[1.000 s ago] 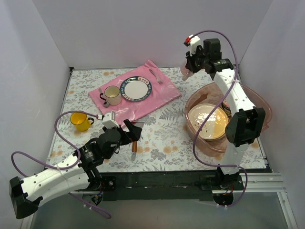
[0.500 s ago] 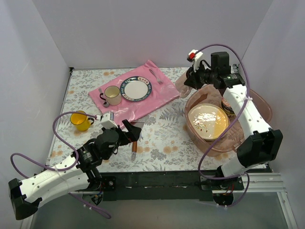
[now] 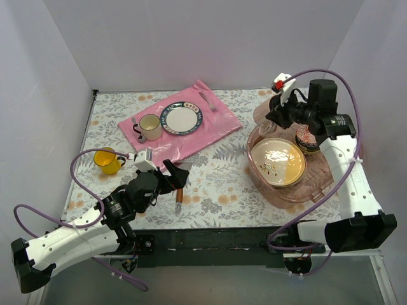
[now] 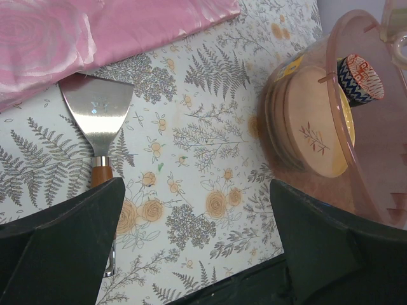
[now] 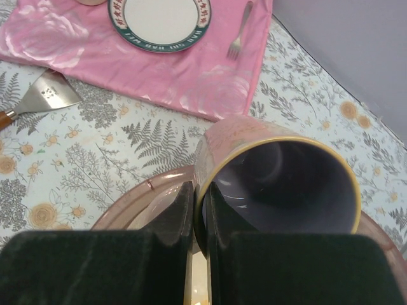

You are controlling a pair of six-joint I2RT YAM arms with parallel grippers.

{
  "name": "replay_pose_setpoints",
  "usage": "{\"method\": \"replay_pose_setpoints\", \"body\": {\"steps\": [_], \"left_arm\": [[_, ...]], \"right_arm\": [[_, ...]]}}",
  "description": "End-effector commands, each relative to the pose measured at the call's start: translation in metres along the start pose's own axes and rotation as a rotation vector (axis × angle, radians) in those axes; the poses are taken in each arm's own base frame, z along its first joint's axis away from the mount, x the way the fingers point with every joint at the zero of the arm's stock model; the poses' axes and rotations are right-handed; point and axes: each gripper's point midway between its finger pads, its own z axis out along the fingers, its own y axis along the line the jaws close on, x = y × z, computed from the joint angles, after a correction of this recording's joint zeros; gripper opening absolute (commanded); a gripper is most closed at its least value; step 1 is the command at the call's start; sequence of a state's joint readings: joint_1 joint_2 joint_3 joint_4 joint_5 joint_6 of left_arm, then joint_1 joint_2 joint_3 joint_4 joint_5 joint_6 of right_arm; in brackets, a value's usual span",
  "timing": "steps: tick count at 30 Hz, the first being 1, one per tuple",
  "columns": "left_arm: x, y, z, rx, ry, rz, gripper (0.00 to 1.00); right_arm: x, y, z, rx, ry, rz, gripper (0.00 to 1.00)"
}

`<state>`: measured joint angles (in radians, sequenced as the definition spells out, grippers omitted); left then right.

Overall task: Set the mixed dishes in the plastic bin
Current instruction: Place the cup in the plastic bin.

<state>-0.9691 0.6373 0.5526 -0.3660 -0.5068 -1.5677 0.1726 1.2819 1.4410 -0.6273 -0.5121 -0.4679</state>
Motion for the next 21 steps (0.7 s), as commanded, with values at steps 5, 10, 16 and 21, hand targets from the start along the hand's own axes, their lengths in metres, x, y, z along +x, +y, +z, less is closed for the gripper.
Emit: {"method": "replay_pose_setpoints", "body": {"steps": [5,10,16,21], "left_arm": [[-0.01,-0.009,-0.005,0.036,-0.017,-0.019,0.98],[-0.011,-0.01,-0.007,0.045,-0.02,-0.023,0.98],[-0.01,-0.009,-0.009,0.053,-0.017,-0.025,0.98],[-0.01,-0.008,-0.011,0.06,-0.022,-0.032,0.98]], "right_arm": [[-0.019,-0.03,-0.051,0.147,-0.086,-0.053,0.01],[-0.004,-0.045,-0.068,0.218,-0.045,-0.01,0.01],[0.014,-0.059,-0.077,0.255,0.015,0.037,0.01],[0.026,-0.071,-0.086,0.291,0.069,0.045,0.01]]}}
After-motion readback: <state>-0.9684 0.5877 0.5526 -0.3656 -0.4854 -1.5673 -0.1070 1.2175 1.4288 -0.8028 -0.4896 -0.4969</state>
